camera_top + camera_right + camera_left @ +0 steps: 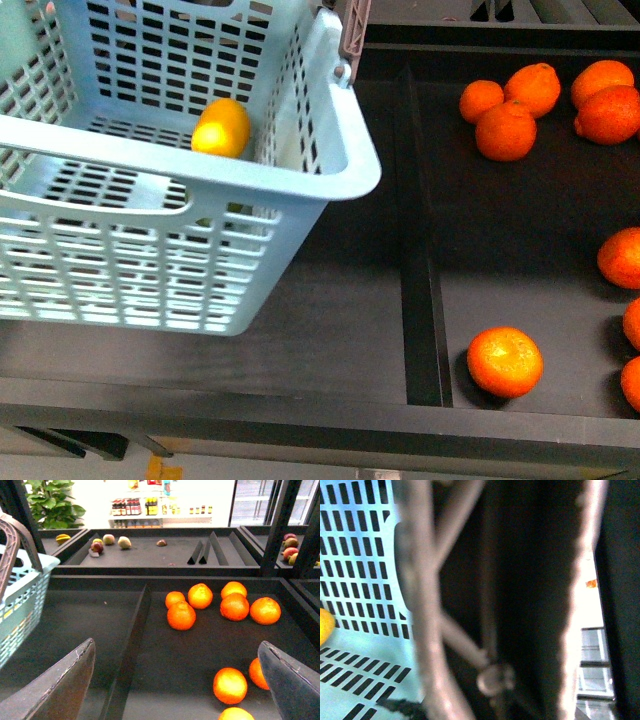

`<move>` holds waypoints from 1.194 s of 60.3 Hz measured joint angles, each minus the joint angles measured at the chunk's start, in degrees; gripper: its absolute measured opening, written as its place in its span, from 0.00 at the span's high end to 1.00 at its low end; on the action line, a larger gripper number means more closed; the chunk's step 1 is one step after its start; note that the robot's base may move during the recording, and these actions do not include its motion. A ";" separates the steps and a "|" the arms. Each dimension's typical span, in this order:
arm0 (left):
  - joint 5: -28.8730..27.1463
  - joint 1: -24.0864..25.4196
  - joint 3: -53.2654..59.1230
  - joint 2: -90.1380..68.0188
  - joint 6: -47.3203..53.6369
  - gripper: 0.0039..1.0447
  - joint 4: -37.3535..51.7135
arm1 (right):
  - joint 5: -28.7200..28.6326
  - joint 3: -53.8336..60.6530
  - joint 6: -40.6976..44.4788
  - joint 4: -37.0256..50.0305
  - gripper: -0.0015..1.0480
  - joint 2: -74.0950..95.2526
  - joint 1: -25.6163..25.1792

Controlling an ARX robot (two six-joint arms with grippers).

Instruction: Pick mango and avocado into basket

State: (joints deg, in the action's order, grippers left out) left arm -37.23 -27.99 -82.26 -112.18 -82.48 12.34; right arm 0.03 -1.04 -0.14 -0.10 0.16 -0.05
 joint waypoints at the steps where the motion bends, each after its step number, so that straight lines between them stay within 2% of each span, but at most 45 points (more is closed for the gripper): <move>1: 0.37 0.55 -0.63 -1.40 -1.84 0.90 0.83 | -0.07 0.00 -0.02 0.00 0.08 0.00 0.00; 9: 2.21 2.19 -1.88 -9.09 -10.25 0.90 8.68 | -0.02 0.00 0.00 0.00 0.08 0.00 0.00; 18: 5.79 3.10 -2.67 -14.75 -12.94 0.90 14.73 | -0.02 0.00 0.00 0.00 0.08 0.00 0.00; 28: 11.30 4.59 -4.63 -21.33 -10.23 0.90 17.79 | -0.02 0.00 -0.02 0.00 0.08 0.00 0.00; 40: 13.73 4.81 -3.30 -22.29 -8.13 0.90 22.93 | -0.02 0.00 0.00 0.00 0.08 0.00 0.00; 45: 13.20 4.74 -1.36 -21.57 -7.48 0.76 21.90 | -0.02 0.00 0.00 0.00 0.08 0.00 0.00; 49: 13.27 4.57 0.94 -18.84 -7.15 0.60 18.14 | -0.02 0.00 0.00 0.00 0.08 0.00 0.00; 54: 13.59 4.35 2.32 -15.87 -6.56 0.47 13.86 | -0.02 0.00 0.00 0.00 0.08 0.00 0.00; 60: 13.64 4.09 3.02 -10.62 -5.31 0.28 4.44 | -0.02 0.00 0.00 0.00 0.08 0.00 0.00; 66: 12.04 3.61 3.02 -2.82 -4.28 0.08 -9.57 | -0.02 0.00 0.00 0.00 0.08 0.00 0.00; 72: 9.27 2.27 3.67 5.66 -2.45 0.08 -23.23 | -0.02 0.00 -0.02 0.00 0.08 0.00 0.00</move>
State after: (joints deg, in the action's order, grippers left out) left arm -27.97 -25.71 -78.59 -106.52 -84.93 -10.90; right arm 0.01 -1.04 -0.16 -0.10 0.16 -0.05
